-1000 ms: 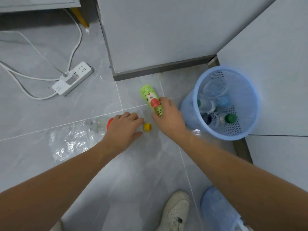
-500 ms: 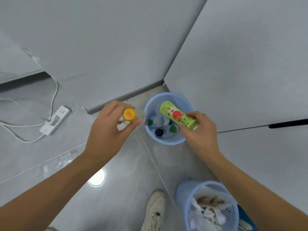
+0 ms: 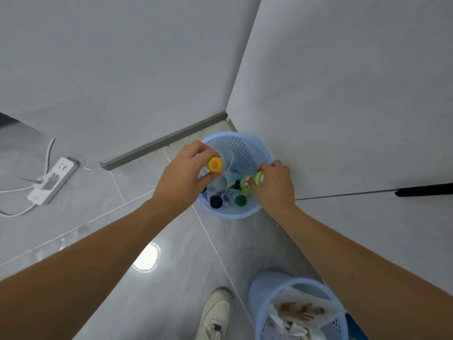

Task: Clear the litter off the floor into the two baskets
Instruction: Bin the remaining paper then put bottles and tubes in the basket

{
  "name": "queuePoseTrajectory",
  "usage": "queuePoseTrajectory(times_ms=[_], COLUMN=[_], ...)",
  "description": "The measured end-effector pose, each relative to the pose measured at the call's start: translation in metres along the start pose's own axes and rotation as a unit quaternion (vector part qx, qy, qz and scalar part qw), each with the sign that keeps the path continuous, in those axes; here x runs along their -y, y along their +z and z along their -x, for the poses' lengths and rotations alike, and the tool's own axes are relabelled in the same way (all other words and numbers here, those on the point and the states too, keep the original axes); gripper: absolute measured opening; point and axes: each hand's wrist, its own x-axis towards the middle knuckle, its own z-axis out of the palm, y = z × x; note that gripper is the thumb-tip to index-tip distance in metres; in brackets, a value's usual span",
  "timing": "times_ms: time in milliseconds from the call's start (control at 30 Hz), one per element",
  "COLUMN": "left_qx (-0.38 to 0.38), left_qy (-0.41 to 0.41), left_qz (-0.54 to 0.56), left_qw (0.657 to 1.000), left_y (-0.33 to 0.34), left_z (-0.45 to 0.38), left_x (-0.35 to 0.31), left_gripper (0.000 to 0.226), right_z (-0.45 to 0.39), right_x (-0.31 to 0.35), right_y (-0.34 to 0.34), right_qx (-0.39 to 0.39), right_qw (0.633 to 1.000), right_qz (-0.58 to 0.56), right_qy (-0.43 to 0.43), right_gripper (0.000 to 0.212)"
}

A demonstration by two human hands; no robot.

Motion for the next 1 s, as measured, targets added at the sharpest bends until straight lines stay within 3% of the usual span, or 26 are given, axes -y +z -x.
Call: queuePoseTrajectory(times_ms=[333, 533, 733, 1000], left_qx=[0.110, 0.145, 0.127, 0.095], left_qy=[0.073, 0.054, 0.003, -0.143], left_qz=[-0.128, -0.133, -0.124, -0.090], left_qw=[0.983, 0.979, 0.984, 0.981], left_y=[0.044, 0.054, 0.030, -0.044], left_z=[0.002, 0.007, 0.041, 0.151], left_x=[-0.007, -0.015, -0.008, 0.057], left_gripper=[0.050, 0.069, 0.093, 0.063], right_z=[-0.020, 0.000, 0.036, 0.096], right_x=[0.004, 0.002, 0.044, 0.173], right_y=[0.013, -0.017, -0.044, -0.003], right_qx=[0.052, -0.029, -0.063, -0.008], right_qw=[0.996, 0.994, 0.980, 0.972], right_qz=[-0.046, -0.107, -0.178, -0.120], right_qy=[-0.050, -0.025, -0.063, -0.203], right_gripper=[0.044, 0.034, 0.030, 0.030])
